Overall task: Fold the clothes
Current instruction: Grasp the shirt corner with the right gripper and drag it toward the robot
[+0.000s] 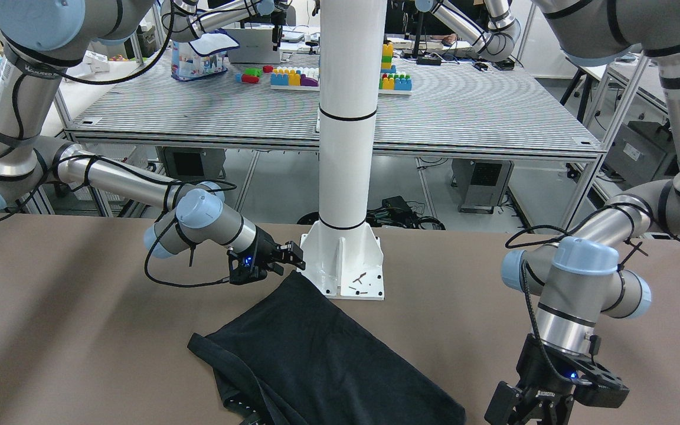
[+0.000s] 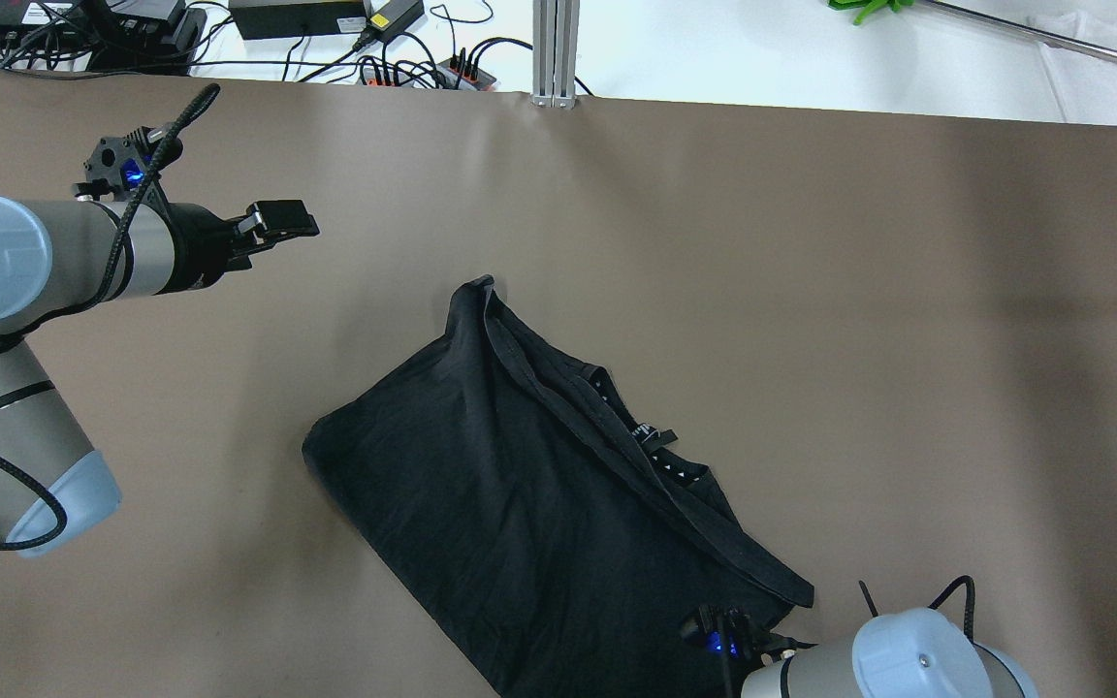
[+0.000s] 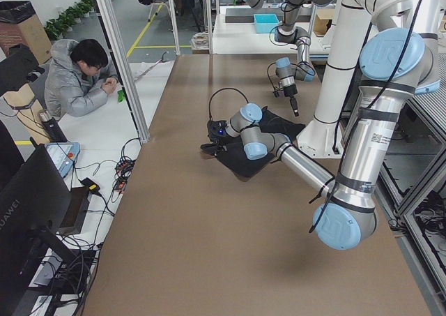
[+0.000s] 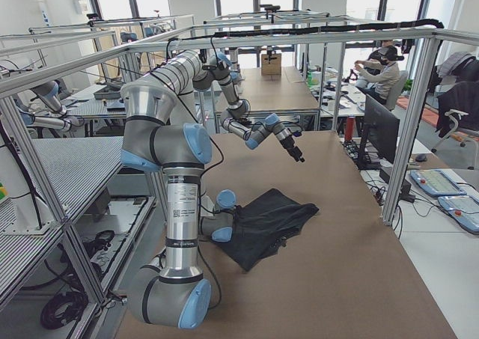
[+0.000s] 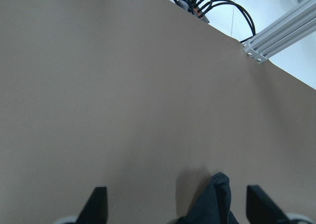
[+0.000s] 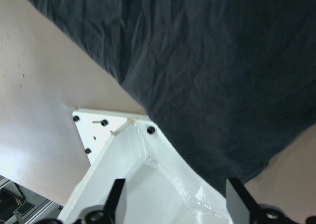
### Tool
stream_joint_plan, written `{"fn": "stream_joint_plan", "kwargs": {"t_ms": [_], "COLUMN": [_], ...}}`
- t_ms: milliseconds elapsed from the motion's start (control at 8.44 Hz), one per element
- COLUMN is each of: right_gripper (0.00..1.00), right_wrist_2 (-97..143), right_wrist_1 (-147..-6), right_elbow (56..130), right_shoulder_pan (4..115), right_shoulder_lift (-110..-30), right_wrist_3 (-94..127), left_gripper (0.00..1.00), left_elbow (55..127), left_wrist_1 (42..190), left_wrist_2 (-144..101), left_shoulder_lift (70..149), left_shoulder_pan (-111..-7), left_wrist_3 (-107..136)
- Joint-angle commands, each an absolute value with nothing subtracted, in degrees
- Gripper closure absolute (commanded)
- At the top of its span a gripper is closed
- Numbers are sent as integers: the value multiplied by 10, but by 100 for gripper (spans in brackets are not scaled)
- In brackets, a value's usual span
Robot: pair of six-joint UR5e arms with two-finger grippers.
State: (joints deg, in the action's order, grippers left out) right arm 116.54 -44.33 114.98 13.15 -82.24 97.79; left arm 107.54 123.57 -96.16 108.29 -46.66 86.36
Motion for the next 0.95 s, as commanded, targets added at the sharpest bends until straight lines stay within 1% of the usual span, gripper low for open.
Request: {"fn": "stream_joint_plan", "kwargs": {"t_ms": [0, 355, 592, 829], "right_gripper": [5, 5, 6, 6], "right_wrist_2": [1165, 1165, 1165, 1161], "right_wrist_1": [-474, -492, -493, -493], "right_elbow": [1145, 1143, 1143, 1143], "right_shoulder_pan": [212, 293, 330, 344], "right_shoulder_lift": [-819, -817, -817, -817], "right_wrist_3": [970, 897, 865, 839], "left_gripper": [0, 0, 0, 0], "left_elbow": [1092, 1120, 1119, 1107], "left_wrist_1": [1235, 1243, 1246, 1266], "left_wrist_2": [-969, -969, -907, -869], "left_shoulder_lift": [1068, 1005, 998, 998], "left_shoulder_pan": [-461, -403, -323, -276], "left_wrist_3": [870, 909, 944, 952]}}
